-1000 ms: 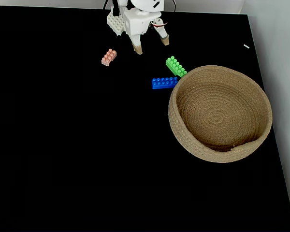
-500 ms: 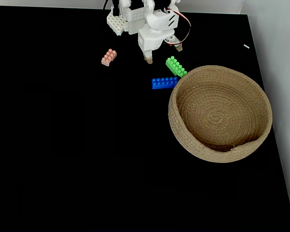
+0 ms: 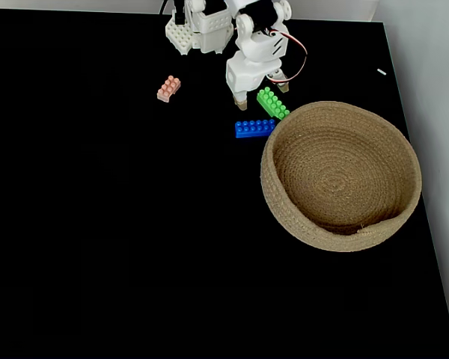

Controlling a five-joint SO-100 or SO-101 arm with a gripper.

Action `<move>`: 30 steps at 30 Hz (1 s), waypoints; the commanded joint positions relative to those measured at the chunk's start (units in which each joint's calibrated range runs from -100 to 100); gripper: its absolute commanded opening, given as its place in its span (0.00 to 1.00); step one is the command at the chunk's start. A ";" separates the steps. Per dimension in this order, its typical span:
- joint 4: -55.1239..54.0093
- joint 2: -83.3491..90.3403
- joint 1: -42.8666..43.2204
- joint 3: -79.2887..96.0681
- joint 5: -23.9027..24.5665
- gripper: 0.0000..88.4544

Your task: Place the lego blocks in the tray

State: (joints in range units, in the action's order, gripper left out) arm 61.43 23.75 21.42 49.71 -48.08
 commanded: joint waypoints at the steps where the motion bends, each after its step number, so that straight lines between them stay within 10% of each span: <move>1: -2.83 -0.10 0.92 -0.51 0.49 0.37; 19: -10.99 0.15 5.46 8.24 2.64 0.29; 25: -12.82 0.07 6.53 8.79 3.71 0.00; 30: -7.08 3.51 7.93 4.51 5.18 0.00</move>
State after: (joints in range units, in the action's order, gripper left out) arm 49.57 24.00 28.26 58.02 -43.93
